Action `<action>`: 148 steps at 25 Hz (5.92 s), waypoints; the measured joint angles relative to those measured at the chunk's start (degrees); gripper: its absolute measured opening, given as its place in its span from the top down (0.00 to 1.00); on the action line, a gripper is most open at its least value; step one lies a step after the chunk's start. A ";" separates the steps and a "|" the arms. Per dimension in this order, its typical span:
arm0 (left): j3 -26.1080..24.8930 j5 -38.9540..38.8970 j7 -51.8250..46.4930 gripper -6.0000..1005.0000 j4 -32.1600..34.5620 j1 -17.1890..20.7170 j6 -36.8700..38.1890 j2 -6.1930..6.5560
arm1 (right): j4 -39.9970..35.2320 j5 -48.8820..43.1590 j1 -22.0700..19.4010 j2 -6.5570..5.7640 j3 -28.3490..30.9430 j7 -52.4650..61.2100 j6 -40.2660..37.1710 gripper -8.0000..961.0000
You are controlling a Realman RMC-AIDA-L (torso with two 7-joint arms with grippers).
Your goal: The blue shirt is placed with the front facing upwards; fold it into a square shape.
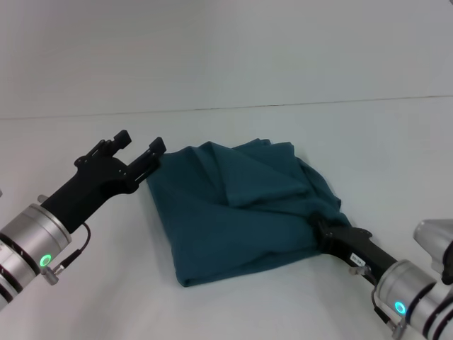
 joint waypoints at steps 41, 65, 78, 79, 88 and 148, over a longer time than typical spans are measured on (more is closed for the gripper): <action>-0.59 19.19 6.22 0.21 -0.27 4.74 11.54 1.00 | -89.68 -17.51 17.54 -2.66 -68.96 67.98 -34.90 0.79; -2.99 19.54 5.27 0.21 -0.26 4.56 11.37 1.26 | -84.25 -34.53 14.66 0.34 -102.89 72.45 -12.40 0.24; -2.99 19.54 4.74 0.21 -0.36 4.61 10.69 1.26 | -77.93 -34.42 14.63 0.56 -110.16 76.33 -3.92 0.25; -2.98 19.53 4.74 0.21 -0.39 4.60 10.69 1.26 | -77.43 -34.40 14.76 0.56 -110.51 76.53 -3.45 0.25; -2.98 19.53 4.74 0.21 -0.44 4.68 10.58 1.26 | -71.84 -33.34 16.37 0.79 -113.22 79.30 3.21 0.25; -3.07 19.72 5.10 0.22 -0.39 5.11 10.52 1.26 | -63.88 -31.86 15.87 0.14 -98.62 99.07 16.05 0.96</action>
